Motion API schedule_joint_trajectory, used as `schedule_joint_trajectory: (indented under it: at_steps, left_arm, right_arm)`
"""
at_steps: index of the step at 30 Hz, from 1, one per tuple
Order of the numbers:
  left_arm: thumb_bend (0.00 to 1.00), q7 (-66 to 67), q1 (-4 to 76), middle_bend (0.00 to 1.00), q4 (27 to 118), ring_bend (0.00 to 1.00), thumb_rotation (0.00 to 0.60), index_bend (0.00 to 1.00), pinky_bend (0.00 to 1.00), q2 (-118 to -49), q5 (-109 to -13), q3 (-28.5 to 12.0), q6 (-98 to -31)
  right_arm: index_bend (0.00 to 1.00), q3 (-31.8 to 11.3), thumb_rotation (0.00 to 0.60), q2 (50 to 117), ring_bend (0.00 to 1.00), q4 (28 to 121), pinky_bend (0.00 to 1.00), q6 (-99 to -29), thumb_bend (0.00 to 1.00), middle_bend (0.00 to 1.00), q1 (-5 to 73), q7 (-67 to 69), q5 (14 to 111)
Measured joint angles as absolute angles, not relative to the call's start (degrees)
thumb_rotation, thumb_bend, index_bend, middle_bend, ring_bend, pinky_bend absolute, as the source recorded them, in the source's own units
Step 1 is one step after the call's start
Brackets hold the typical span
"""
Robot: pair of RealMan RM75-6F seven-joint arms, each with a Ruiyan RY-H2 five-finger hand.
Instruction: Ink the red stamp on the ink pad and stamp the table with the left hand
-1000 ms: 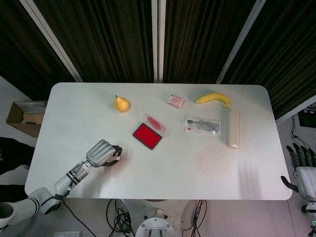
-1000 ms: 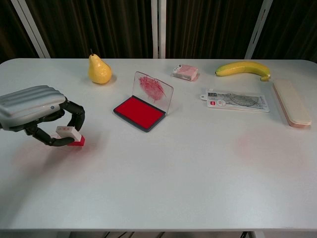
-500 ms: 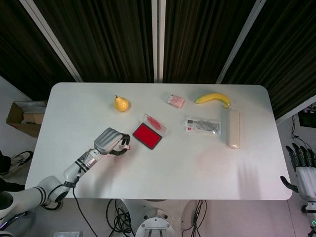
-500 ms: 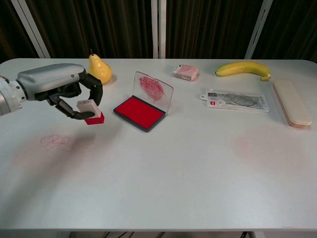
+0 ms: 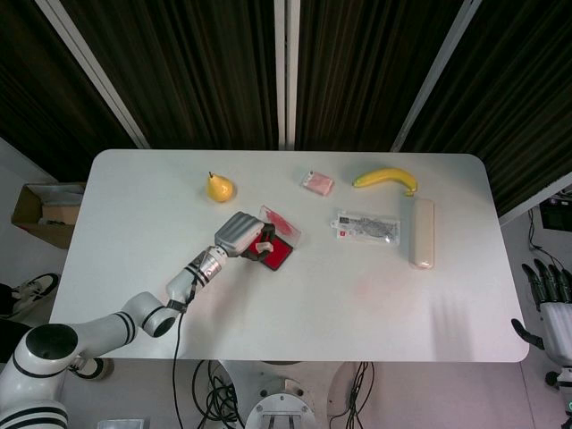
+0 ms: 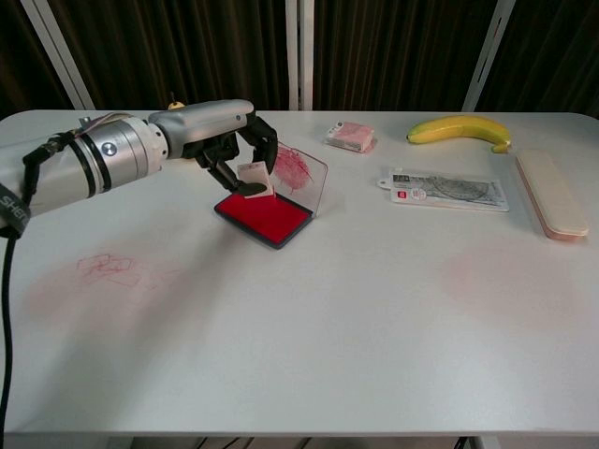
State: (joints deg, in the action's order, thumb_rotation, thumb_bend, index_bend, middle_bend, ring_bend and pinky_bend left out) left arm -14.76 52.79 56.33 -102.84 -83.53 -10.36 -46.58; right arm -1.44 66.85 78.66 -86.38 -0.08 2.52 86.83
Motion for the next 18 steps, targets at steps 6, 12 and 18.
schedule_joint_trajectory:
  at_steps: [6,12,18]
  left_arm:
    - [0.47,-13.97,56.04,0.7,49.26,1.0,0.6,0.68,1.0,-107.29,-81.3,-11.47,-42.81]
    - [0.47,-15.38,57.12,0.7,44.48,1.0,0.6,0.68,1.0,-109.9,-79.91,-11.65,-41.04]
    - [0.47,-16.59,57.69,0.7,40.97,1.0,0.6,0.68,1.0,-111.9,-79.95,-10.37,-39.73]
  right_arm:
    - [0.0,-1.57,0.6,66.49,0.0,78.89,0.0,-86.55,0.11,0.0,-0.24,2.59,86.57]
    - [0.0,-1.64,0.6,66.18,0.0,79.22,0.0,-86.38,0.11,0.0,-0.15,2.47,86.59]
    - [0.0,-1.61,0.6,66.14,0.0,79.48,0.0,-85.96,0.11,0.0,-0.04,2.1,86.45]
